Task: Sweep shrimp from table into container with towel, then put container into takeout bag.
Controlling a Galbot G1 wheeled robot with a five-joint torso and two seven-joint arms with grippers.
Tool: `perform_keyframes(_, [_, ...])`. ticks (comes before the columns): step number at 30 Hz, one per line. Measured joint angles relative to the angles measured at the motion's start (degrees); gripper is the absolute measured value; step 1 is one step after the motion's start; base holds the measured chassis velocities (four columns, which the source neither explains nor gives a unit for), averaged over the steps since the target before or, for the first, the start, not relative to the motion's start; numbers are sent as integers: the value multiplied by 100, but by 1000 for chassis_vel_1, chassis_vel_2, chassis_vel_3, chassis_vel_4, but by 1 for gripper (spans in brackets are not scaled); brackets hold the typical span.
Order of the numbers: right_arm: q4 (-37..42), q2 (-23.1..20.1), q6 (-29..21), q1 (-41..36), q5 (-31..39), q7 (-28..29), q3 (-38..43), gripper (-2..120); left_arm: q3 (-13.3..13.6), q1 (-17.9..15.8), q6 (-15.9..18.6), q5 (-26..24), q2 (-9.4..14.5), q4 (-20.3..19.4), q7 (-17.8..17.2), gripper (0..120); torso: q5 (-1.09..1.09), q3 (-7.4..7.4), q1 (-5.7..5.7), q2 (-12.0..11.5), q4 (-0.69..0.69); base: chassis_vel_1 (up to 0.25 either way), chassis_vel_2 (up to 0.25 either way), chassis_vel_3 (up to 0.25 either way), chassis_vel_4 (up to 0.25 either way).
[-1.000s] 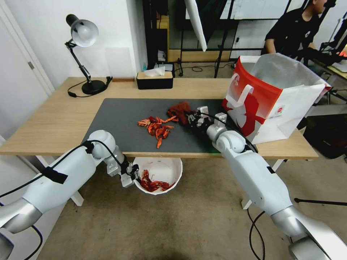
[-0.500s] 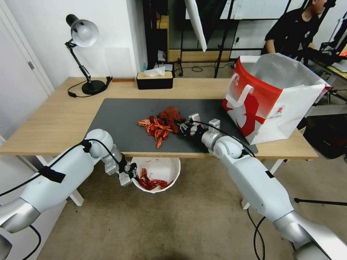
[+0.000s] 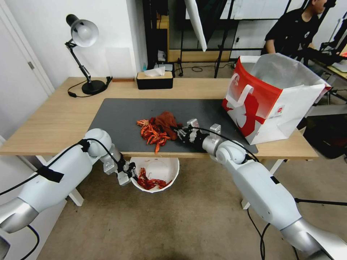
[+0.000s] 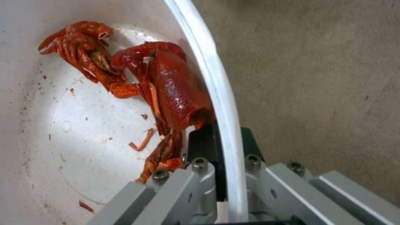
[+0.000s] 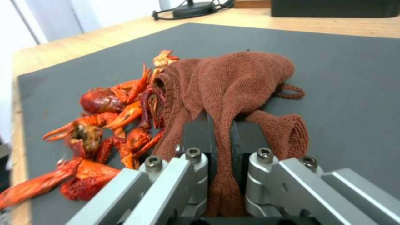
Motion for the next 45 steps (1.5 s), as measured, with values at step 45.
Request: perform_keyframes(45, [1362, -347, 85, -1453, -215, -409, 403, 5, -93, 61, 15, -28, 100, -95, 15, 0, 0, 0, 0, 0, 0, 0, 0, 0, 0])
